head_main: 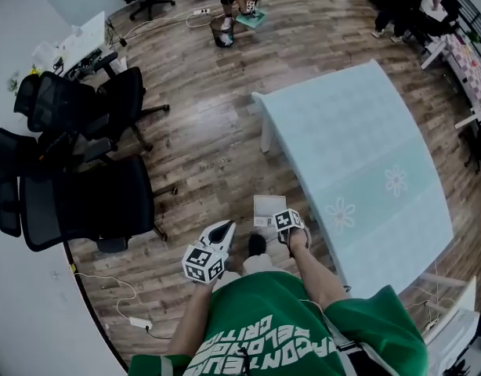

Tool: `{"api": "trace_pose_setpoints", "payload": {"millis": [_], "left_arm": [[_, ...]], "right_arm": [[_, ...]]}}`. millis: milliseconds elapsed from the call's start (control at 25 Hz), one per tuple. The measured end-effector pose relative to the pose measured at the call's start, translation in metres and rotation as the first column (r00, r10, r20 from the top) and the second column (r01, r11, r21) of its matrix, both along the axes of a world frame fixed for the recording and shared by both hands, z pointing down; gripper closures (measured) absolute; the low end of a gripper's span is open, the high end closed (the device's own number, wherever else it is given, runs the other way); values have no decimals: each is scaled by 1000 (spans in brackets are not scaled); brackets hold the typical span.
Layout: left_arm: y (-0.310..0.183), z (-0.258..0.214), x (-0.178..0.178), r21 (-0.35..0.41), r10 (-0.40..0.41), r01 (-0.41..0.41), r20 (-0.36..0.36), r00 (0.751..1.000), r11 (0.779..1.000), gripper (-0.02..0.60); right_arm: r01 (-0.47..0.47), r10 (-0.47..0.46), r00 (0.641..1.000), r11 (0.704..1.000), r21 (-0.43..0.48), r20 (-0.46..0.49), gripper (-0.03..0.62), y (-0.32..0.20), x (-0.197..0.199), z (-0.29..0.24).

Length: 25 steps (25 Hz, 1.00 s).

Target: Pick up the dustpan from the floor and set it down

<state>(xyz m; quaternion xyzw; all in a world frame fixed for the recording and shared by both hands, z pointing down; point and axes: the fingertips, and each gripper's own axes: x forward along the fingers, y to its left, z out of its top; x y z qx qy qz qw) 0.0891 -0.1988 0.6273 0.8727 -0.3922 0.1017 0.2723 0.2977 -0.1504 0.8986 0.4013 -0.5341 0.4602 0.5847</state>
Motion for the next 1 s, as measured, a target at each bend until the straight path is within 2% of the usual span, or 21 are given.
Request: {"api": "trace_pose_setpoints", "payload": {"millis": [320, 600, 800, 1000], "left_arm": [[4, -2, -57, 15, -43, 43, -15, 999, 999, 580], [10, -12, -118, 46, -33, 33, -11, 999, 998, 580], [9, -24, -155, 70, -43, 44, -16, 999, 997, 580], [6, -36, -182, 105, -56, 58, -20, 998, 993, 580]], "right_arm": [[100, -99, 995, 991, 92, -10, 485, 3, -30, -26], [78, -83, 996, 971, 228, 14, 485, -10, -68, -72], [77, -101, 993, 938, 338, 53, 485, -32, -107, -115], [118, -172, 982, 878, 463, 76, 485, -52, -143, -166]]}}
